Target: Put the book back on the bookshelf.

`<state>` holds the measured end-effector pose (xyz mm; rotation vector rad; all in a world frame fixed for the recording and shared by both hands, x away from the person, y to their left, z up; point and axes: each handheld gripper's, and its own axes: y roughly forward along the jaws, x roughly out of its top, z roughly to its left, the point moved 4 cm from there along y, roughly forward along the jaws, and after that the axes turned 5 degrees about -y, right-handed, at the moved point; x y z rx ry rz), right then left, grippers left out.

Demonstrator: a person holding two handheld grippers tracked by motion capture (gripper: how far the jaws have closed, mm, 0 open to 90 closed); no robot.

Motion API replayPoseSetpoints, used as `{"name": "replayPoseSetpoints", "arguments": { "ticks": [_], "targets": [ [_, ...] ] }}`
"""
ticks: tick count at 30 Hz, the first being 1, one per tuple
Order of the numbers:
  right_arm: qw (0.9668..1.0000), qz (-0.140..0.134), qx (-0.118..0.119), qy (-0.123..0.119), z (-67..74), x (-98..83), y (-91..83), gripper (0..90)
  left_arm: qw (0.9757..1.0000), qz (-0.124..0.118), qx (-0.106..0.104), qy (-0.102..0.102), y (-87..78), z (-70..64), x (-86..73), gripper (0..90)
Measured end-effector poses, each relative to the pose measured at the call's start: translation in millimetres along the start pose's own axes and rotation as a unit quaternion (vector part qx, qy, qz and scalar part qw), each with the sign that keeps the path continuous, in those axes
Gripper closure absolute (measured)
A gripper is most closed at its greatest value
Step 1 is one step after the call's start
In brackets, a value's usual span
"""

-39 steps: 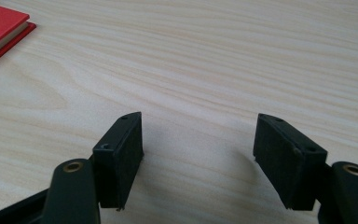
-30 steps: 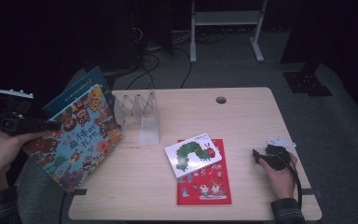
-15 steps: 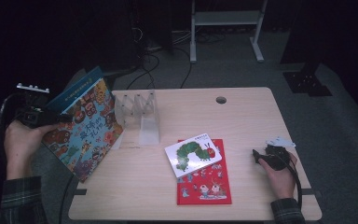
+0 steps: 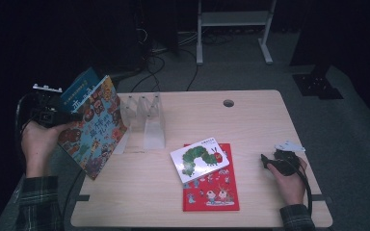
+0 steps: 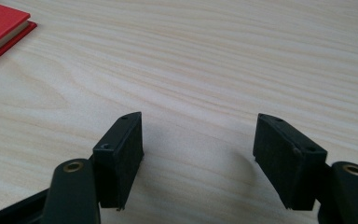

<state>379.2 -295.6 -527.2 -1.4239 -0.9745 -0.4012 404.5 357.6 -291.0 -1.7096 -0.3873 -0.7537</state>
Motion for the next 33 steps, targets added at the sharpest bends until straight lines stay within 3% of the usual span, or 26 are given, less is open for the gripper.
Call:
{"name": "replayPoseSetpoints", "arguments": {
  "ticks": [9, 13, 22, 26, 33],
  "targets": [
    [1.0000, 0.000, 0.001, 0.000, 0.8, 0.1, -0.1, 32.1, 1.0000, -0.003, -0.008, 0.001, -1.6, 5.0, -4.3, 79.6],
    [1.0000, 0.000, 0.002, 0.000, 0.9, 0.1, -0.1, 32.0, 0.9999, -0.003, -0.016, 0.003, -4.1, 3.8, -3.8, 74.2],
    [1.0000, 0.000, 0.003, -0.001, 1.0, -0.1, -0.3, 32.1, 0.9996, -0.016, -0.003, 0.025, -23.8, -1.1, 4.1, 70.5],
    [1.0000, -0.001, 0.003, -0.001, 1.1, -0.2, -0.4, 32.0, 0.9990, -0.037, 0.003, 0.025, -41.7, -0.8, 12.5, 73.4],
    [1.0000, 0.000, 0.004, 0.001, 1.4, -0.4, -0.7, 32.0, 0.9988, -0.025, -0.018, 0.038, -40.6, -7.6, 11.9, 89.7]
  ]
}}
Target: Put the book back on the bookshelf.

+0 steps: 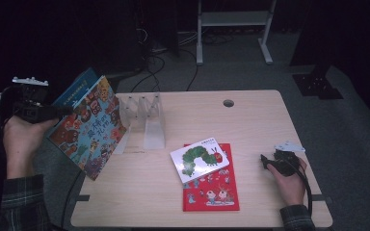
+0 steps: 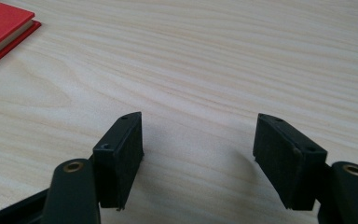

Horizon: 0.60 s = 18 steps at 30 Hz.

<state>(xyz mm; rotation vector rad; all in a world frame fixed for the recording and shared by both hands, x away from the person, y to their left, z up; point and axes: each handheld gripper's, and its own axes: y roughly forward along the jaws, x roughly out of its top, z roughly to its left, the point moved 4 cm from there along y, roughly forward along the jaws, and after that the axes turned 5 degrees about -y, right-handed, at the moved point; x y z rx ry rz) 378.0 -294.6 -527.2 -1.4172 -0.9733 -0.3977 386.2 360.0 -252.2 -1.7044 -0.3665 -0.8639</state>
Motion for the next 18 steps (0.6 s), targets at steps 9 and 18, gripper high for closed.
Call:
{"name": "replayPoseSetpoints", "arguments": {
  "ticks": [9, 18],
  "targets": [
    [1.0000, 0.000, 0.001, 0.002, -0.3, -0.2, 0.0, 32.0, 0.9993, 0.013, -0.029, 0.019, 16.1, -15.2, -9.2, 89.7],
    [1.0000, 0.001, 0.007, 0.005, -0.7, -0.7, -0.3, 32.0, 0.9970, 0.025, -0.054, 0.049, 38.6, -43.9, -18.5, 89.2]
  ]
}}
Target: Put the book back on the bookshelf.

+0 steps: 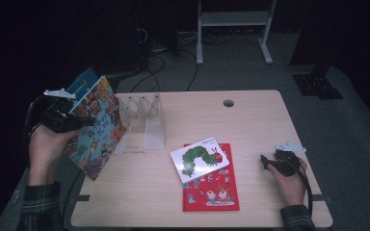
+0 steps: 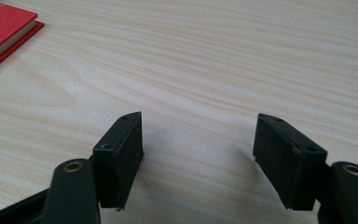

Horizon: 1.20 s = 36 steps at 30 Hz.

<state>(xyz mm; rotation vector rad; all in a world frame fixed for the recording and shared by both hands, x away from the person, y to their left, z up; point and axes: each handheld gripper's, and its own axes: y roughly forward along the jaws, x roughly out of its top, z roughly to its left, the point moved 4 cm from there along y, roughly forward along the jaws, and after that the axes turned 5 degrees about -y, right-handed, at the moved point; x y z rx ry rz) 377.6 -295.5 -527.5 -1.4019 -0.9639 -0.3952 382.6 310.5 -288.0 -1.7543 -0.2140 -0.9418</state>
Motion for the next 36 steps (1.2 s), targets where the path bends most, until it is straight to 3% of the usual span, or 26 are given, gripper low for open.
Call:
{"name": "replayPoseSetpoints", "arguments": {
  "ticks": [8, 16, 25, 29, 33, 35, 36],
  "targets": [
    [0.9999, 0.002, 0.006, 0.008, -0.4, -0.5, -0.2, 32.0, 0.9989, 0.012, -0.034, 0.029, 38.5, -35.2, -12.9, 86.3],
    [0.9996, 0.005, 0.016, 0.020, -0.5, -1.3, -0.5, 31.9, 0.9972, 0.006, -0.055, 0.049, 71.6, -59.1, -30.4, 81.7],
    [0.9995, 0.006, 0.021, 0.023, -0.5, -1.7, -0.6, 31.8, 0.9959, 0.009, -0.076, 0.049, 121.5, -84.1, -60.5, 76.2],
    [0.9994, 0.006, 0.021, 0.025, -0.1, -1.8, -0.7, 31.2, 0.9956, 0.007, -0.079, 0.050, 136.9, -88.6, -71.3, 73.3],
    [0.9994, 0.008, 0.021, 0.025, 0.1, -1.9, -0.6, 27.7, 0.9958, 0.010, -0.069, 0.060, 161.9, -92.2, -90.6, 66.0],
    [0.9994, 0.010, 0.021, 0.025, 0.6, -1.9, -0.4, 25.1, 0.9958, 0.013, -0.068, 0.059, 165.3, -92.4, -93.2, 63.4],
    [0.9995, 0.011, 0.022, 0.022, 0.5, -2.0, 0.0, 22.4, 0.9957, 0.026, -0.060, 0.066, 174.9, -91.8, -100.3, 60.2]
  ]
}}
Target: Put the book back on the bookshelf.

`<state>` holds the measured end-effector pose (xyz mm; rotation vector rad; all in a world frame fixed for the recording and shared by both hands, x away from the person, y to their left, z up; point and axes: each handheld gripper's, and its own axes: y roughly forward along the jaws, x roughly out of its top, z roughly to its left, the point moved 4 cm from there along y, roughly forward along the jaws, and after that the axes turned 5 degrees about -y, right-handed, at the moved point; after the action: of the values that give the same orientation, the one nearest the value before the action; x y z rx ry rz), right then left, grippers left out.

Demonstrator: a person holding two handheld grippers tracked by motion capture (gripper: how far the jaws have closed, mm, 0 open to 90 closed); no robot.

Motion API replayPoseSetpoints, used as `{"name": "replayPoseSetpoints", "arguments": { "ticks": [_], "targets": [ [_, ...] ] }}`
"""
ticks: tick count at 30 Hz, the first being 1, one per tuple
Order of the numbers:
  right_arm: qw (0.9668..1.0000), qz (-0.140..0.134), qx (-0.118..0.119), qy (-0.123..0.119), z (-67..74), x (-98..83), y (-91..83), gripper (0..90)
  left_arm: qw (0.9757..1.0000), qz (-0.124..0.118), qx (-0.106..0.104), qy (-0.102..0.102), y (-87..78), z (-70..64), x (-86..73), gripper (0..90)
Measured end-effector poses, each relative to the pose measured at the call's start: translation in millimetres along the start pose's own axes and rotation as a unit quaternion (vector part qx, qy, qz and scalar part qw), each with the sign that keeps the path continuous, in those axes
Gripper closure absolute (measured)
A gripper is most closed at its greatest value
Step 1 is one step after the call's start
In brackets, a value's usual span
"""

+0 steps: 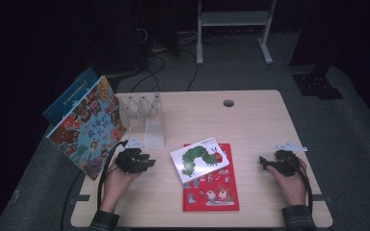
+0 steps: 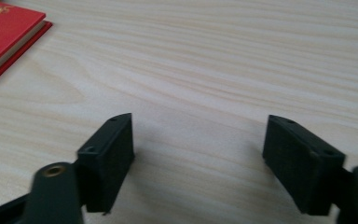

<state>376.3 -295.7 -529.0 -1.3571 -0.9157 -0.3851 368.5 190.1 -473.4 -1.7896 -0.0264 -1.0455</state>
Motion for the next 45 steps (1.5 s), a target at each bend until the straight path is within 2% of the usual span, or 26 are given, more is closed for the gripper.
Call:
{"name": "replayPoseSetpoints", "arguments": {
  "ticks": [3, 4, 6, 7, 11, 12, 16, 17, 19, 20, 21, 24, 25, 27, 29, 34, 35, 36, 40, 41, 42, 45],
  "targets": [
    [1.0000, 0.003, 0.003, -0.002, 1.1, 0.0, 0.4, 19.6, 1.0000, 0.004, 0.000, 0.002, 7.7, 2.1, -6.6, 57.7],
    [1.0000, 0.005, 0.006, -0.003, 2.4, -0.2, 0.4, 17.8, 1.0000, 0.003, 0.001, 0.003, 10.1, 2.5, -8.6, 52.0],
    [1.0000, 0.005, 0.005, -0.003, 2.7, -0.5, 0.1, 17.9, 0.9998, 0.013, 0.014, 0.010, 17.6, 3.8, -15.1, 49.1],
    [1.0000, 0.005, 0.005, -0.003, 2.7, -0.5, 0.1, 17.9, 0.9998, 0.013, 0.014, 0.010, 17.6, 3.8, -15.1, 47.1],
    [0.9998, 0.002, 0.021, 0.001, 8.1, 2.0, -4.5, 21.5, 0.9996, 0.011, 0.024, 0.015, 26.9, 5.9, -23.6, 35.9],
    [0.9995, -0.008, 0.031, -0.002, 14.0, 7.7, -9.1, 22.1, 0.9994, 0.009, 0.026, 0.019, 30.9, 6.5, -26.5, 31.6],
    [0.9988, -0.016, 0.045, -0.009, 22.0, 14.9, -11.7, 22.9, 0.9995, 0.000, 0.024, 0.018, 32.4, 7.6, -27.8, 27.0],
    [0.9979, -0.020, 0.060, -0.012, 29.8, 20.3, -12.2, 23.0, 0.9995, -0.010, 0.023, 0.020, 34.3, 8.3, -29.1, 19.6],
    [0.9976, -0.022, 0.065, -0.014, 32.5, 22.6, -12.2, 23.1, 0.9994, -0.018, 0.024, 0.019, 35.5, 8.9, -30.0, 14.5],
    [0.9972, -0.027, 0.067, -0.018, 36.1, 25.5, -12.3, 24.3, 0.9990, -0.029, 0.019, 0.026, 37.4, 10.7, -31.8, 14.5],
    [0.9959, -0.029, 0.083, -0.024, 44.8, 32.8, -10.9, 24.2, 0.9990, -0.034, 0.016, 0.027, 38.0, 11.1, -33.0, 8.4],
    [0.9948, -0.031, 0.092, -0.031, 52.9, 40.0, -9.1, 24.5, 0.9986, -0.044, 0.018, 0.022, 40.1, 12.3, -34.1, 1.8],
    [0.9936, -0.033, 0.101, -0.037, 61.0, 47.1, -6.2, 24.7, 0.9987, -0.041, 0.019, 0.026, 40.8, 13.2, -33.7, 1.6],
    [0.9931, -0.034, 0.104, -0.042, 65.1, 50.4, -4.6, 24.7, 0.9986, -0.041, 0.019, 0.025, 41.0, 13.1, -33.6, 1.5],
    [0.9913, -0.044, 0.115, -0.048, 75.8, 60.0, 1.0, 26.4, 0.9987, -0.041, 0.020, 0.021, 41.4, 12.7, -33.6, 1.3],
    [0.9891, -0.041, 0.129, -0.057, 89.7, 71.6, 12.0, 29.7, 0.9988, -0.039, 0.022, 0.018, 42.0, 13.1, -33.3, 0.0],
    [0.9881, -0.043, 0.137, -0.056, 97.0, 77.4, 18.0, 31.6, 0.9988, -0.039, 0.022, 0.018, 42.0, 13.0, -33.4, 0.0],
    [0.9881, -0.043, 0.137, -0.056, 97.0, 77.4, 18.0, 31.6, 0.9988, -0.039, 0.022, 0.018, 42.0, 13.0, -33.4, 0.0],
    [0.9833, -0.035, 0.164, -0.070, 116.5, 93.1, 34.8, 37.4, 0.9988, -0.039, 0.022, 0.018, 42.0, 13.0, -33.4, 0.0],
    [0.9833, -0.035, 0.164, -0.070, 116.5, 93.1, 34.8, 37.4, 0.9988, -0.039, 0.022, 0.018, 42.0, 13.0, -33.4, 0.0],
    [0.9823, -0.033, 0.170, -0.073, 123.3, 99.4, 41.4, 39.0, 0.9988, -0.039, 0.022, 0.018, 42.0, 13.0, -33.4, 0.0],
    [0.9814, -0.029, 0.173, -0.077, 131.5, 107.9, 51.4, 39.1, 0.9988, -0.039, 0.022, 0.018, 42.0, 13.0, -33.4, 0.0]
  ]
}}
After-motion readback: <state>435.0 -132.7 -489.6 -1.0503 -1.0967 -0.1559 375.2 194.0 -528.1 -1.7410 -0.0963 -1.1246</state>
